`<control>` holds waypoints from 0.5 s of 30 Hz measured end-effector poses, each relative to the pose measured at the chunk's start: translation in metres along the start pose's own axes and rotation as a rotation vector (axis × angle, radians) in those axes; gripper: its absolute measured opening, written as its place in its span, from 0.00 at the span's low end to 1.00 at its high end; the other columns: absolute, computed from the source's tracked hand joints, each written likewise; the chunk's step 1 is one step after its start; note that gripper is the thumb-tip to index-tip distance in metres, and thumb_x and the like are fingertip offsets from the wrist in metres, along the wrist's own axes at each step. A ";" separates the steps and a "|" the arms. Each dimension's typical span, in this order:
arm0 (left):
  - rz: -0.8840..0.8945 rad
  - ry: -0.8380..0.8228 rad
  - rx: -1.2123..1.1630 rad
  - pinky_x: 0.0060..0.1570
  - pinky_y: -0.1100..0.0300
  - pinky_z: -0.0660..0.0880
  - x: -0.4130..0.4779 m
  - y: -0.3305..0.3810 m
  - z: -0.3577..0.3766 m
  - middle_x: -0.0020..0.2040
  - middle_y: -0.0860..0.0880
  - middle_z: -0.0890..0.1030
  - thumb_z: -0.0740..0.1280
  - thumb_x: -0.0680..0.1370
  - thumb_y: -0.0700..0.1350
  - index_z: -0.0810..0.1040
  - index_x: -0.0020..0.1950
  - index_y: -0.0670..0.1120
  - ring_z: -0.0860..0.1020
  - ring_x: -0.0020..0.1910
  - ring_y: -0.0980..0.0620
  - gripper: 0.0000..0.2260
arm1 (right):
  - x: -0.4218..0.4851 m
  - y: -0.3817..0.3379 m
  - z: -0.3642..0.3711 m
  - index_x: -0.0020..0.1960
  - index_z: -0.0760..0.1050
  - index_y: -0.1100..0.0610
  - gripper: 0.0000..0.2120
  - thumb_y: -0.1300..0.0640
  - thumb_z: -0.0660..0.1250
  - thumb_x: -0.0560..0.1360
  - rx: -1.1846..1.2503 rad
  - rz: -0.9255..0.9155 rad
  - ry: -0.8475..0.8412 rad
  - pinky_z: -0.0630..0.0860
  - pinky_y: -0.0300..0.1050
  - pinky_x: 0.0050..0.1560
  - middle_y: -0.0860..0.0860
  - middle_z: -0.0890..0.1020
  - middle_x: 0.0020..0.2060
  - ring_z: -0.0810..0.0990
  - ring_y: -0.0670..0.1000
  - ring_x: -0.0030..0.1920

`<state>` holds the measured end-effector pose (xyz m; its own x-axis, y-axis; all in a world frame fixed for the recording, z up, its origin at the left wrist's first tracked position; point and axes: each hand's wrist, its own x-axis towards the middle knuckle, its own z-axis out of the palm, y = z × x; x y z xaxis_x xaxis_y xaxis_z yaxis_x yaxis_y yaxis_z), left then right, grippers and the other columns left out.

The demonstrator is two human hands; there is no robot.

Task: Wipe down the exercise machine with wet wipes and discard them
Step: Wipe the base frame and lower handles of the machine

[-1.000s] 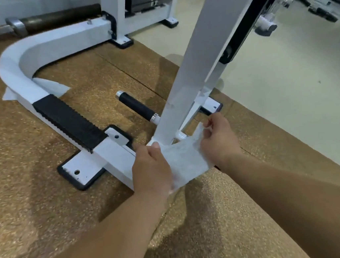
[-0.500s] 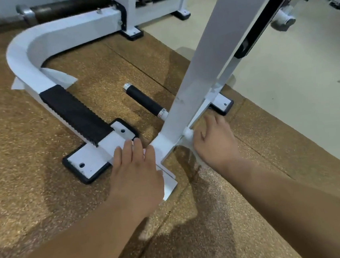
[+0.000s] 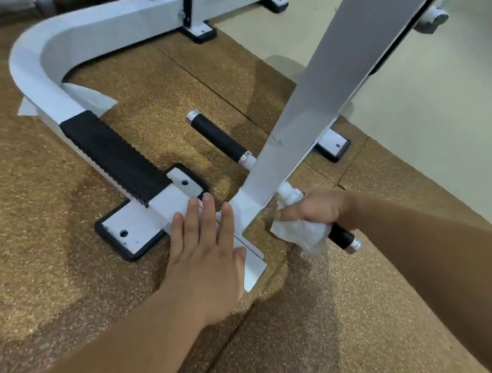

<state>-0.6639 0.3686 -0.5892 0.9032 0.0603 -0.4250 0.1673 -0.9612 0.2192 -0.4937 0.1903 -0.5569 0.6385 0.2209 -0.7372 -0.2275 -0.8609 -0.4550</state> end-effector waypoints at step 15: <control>0.000 -0.028 -0.028 0.74 0.40 0.26 -0.001 0.000 -0.001 0.73 0.43 0.18 0.36 0.83 0.58 0.20 0.75 0.48 0.17 0.71 0.42 0.29 | -0.016 0.042 0.052 0.60 0.73 0.56 0.21 0.45 0.47 0.87 -0.667 -0.390 0.713 0.67 0.41 0.32 0.52 0.78 0.45 0.80 0.54 0.39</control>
<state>-0.6640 0.3692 -0.5881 0.8920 0.0525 -0.4489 0.1788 -0.9532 0.2438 -0.5513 0.1744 -0.5900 0.9144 0.4033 -0.0355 0.4002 -0.9137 -0.0705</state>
